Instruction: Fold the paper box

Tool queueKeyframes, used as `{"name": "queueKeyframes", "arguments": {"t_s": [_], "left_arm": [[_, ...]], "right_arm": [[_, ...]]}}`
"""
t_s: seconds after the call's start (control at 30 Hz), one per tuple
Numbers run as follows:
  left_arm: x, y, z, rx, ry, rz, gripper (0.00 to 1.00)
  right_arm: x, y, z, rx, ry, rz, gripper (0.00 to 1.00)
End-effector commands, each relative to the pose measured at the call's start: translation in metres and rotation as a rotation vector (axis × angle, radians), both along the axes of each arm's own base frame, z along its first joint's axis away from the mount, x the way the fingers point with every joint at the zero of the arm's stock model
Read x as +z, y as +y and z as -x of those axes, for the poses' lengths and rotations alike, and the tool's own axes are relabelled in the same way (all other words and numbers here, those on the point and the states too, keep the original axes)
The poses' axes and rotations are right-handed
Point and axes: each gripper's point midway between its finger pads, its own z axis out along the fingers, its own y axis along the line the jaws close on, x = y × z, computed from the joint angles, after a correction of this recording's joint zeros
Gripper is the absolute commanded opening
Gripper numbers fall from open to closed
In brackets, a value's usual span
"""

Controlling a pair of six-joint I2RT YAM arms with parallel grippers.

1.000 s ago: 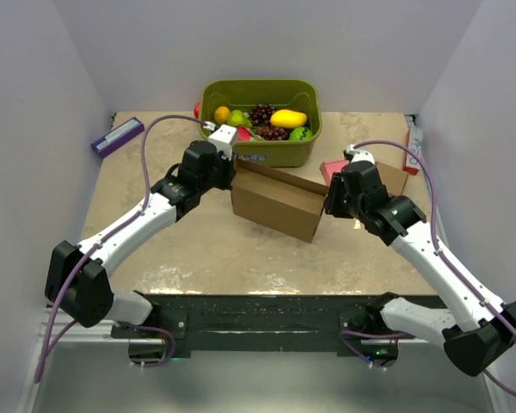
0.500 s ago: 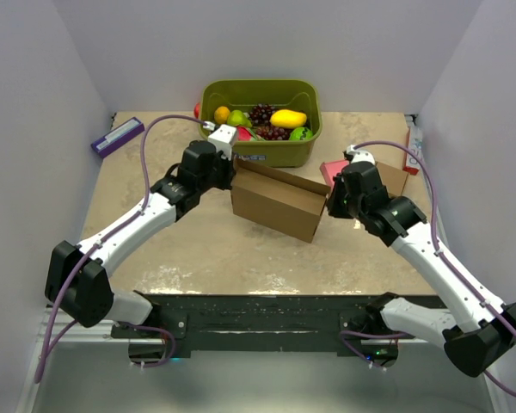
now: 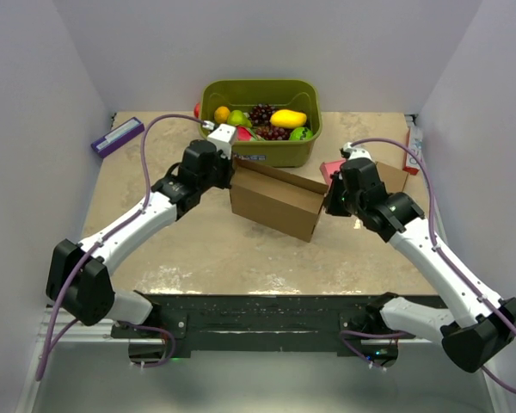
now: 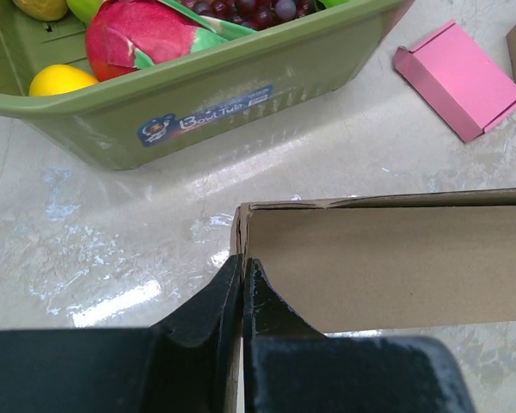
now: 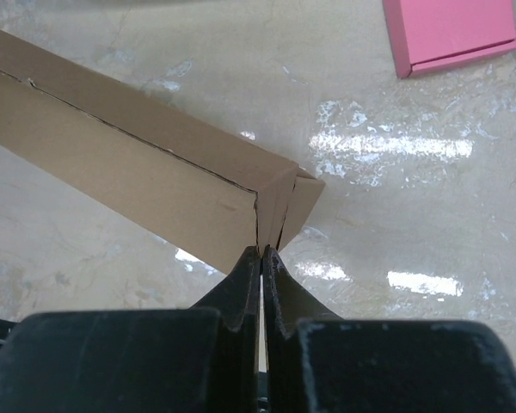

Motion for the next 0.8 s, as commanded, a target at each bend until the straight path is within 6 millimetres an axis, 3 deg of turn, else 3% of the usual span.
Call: {"name": "queueKeyframes", "arguments": {"t_s": [0.0,0.57,0.77], "left_arm": [[-0.025,0.010,0.001,0.027,0.071,-0.077,0.00],[-0.032,0.012,0.002,0.046,0.049,-0.150,0.00],[-0.035,0.010,0.004,0.052,0.031,-0.198,0.00]], "right_arm": [[0.021,0.013,-0.006,0.029,-0.041,-0.055,0.00],[0.051,0.014,-0.018,-0.017,-0.114,-0.137,0.00],[0.052,0.018,-0.022,-0.019,-0.120,-0.183,0.00]]}}
